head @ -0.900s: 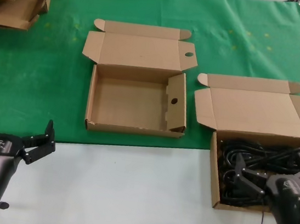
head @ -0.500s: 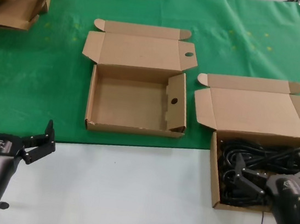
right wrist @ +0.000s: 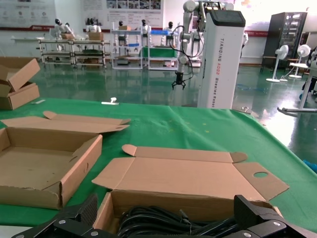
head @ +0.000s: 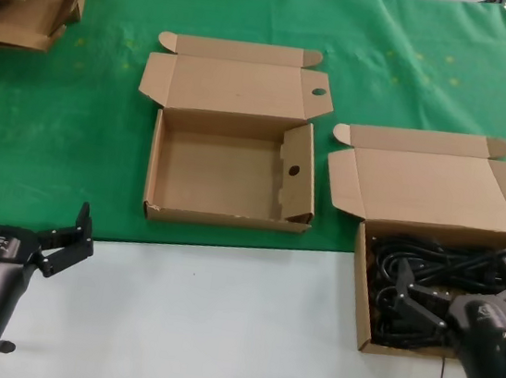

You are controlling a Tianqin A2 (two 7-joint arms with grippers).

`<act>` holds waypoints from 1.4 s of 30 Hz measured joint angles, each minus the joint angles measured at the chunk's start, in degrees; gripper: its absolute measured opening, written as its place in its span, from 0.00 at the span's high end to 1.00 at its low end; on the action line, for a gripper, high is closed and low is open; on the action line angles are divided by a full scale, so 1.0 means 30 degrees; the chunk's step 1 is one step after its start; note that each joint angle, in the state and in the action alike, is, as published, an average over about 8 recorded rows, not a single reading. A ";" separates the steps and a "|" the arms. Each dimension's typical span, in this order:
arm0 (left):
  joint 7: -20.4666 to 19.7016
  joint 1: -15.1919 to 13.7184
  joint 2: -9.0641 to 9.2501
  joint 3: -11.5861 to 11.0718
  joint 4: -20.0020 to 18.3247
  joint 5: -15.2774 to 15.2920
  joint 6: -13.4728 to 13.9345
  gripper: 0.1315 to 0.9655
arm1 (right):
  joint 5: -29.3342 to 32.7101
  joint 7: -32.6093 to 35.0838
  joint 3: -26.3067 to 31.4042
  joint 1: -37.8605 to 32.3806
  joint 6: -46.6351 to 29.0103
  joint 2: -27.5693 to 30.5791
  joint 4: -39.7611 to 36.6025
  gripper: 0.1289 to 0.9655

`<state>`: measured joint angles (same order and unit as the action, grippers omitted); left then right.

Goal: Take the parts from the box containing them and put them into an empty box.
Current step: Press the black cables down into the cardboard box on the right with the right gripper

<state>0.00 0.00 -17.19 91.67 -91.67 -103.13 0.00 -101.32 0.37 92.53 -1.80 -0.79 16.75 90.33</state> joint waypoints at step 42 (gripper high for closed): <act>-0.0001 0.0000 0.0000 0.0001 0.0000 0.0001 0.0000 0.00 | 1.2302 0.4413 0.5914 -1.0513 -1.0890 0.8832 -0.3517 0.00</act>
<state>0.00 0.00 -17.19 91.68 -91.67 -103.13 0.00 -64.41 13.61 110.28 -33.34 -33.46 43.25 79.78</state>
